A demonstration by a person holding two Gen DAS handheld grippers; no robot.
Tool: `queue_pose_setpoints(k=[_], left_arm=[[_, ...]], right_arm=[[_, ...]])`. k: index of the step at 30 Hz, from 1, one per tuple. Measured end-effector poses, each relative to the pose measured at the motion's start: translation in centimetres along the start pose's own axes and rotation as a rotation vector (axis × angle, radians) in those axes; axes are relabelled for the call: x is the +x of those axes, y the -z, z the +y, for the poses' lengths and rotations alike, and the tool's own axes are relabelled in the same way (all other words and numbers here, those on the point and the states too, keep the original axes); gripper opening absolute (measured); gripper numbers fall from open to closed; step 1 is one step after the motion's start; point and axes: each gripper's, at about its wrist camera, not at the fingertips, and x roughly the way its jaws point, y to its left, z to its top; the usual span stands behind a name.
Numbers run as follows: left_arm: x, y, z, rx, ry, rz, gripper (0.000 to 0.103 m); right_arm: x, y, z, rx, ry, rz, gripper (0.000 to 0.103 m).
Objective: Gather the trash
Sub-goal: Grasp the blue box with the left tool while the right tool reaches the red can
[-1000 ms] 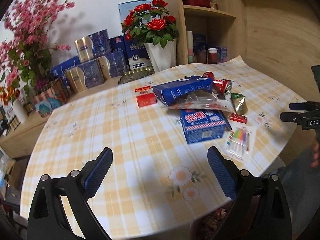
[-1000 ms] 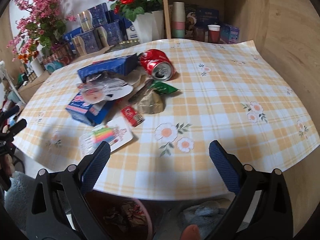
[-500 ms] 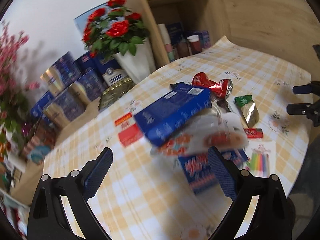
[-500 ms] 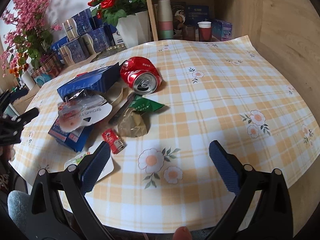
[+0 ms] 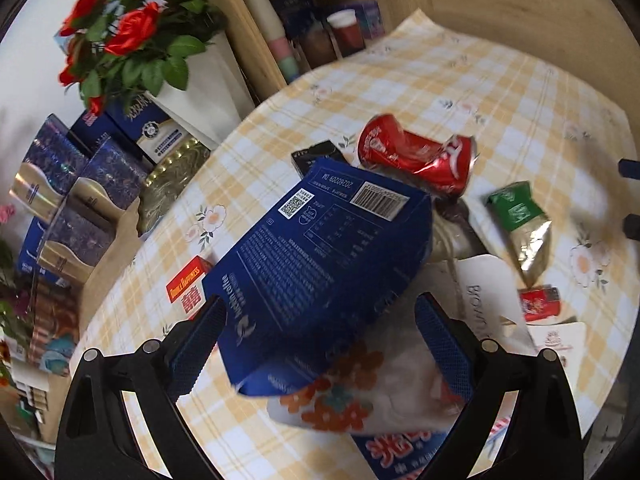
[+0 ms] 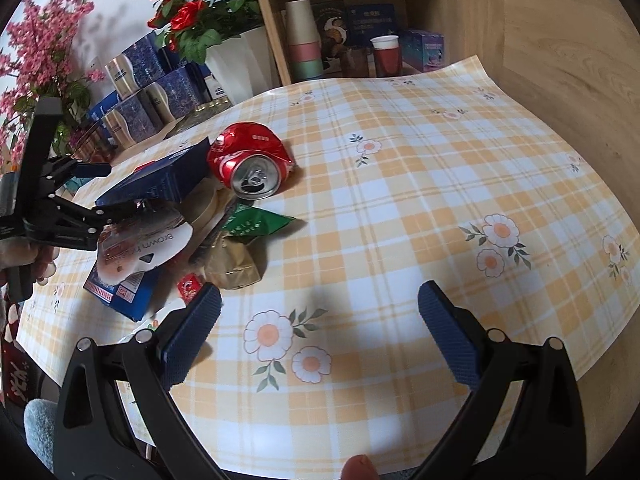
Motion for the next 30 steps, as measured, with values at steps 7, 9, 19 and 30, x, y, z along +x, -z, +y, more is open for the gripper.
queue_pose_setpoints(k=[7, 9, 19, 30], left_arm=[[2.5, -1.1, 0.5, 0.021, 0.000, 0.074, 0.093], [2.9, -1.3, 1.0, -0.009, 0.033, 0.094, 0.088], [-1.1, -2.6, 5.2, -0.129, 0.157, 0.008, 0.038], [-4.0, 2.3, 14.5, -0.466, 0.199, -0.078, 0.015]], right_arm=[[0.2, 0.0, -0.6, 0.018, -0.007, 0.002, 0.097], [0.3, 0.0, -0.6, 0.017, -0.011, 0.006, 0.097], [0.0, -0.5, -0.7, 0.003, -0.044, -0.003, 0.097], [0.1, -2.5, 0.4, -0.054, -0.081, 0.005, 0.097]])
